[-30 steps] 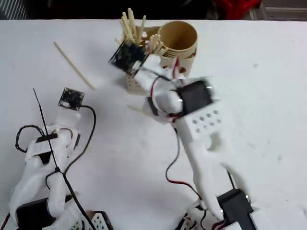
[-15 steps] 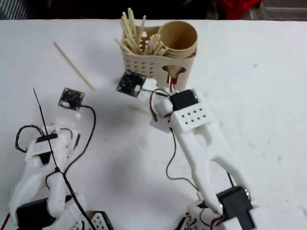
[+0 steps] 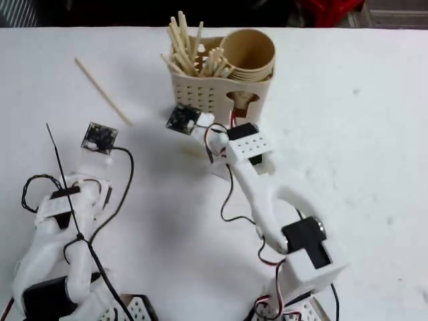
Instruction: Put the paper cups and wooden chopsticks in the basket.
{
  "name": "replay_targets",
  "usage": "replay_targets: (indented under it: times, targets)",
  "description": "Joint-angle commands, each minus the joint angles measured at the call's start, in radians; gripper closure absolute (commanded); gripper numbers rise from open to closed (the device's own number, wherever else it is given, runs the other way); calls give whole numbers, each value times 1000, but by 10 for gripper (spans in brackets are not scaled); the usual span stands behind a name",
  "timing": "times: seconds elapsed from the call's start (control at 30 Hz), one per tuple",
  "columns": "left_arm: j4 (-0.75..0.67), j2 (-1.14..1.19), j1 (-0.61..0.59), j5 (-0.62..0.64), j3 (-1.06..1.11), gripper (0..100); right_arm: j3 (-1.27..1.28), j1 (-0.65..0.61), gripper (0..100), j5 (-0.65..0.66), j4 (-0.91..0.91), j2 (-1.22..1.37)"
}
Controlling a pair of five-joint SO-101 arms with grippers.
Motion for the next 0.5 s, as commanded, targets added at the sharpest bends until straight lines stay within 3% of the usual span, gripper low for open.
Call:
replay_targets:
  times: [0.0, 0.4, 0.47]
  targets:
    - [-15, -31, 18, -11, -6, 902, -14, 5, 804, 17, -44, 39]
    - [-15, -31, 18, -11, -6, 902, -15, 7, 811, 9, -102, 177]
    - [-15, -31, 18, -11, -6, 902, -14, 8, 855, 8, -101, 177]
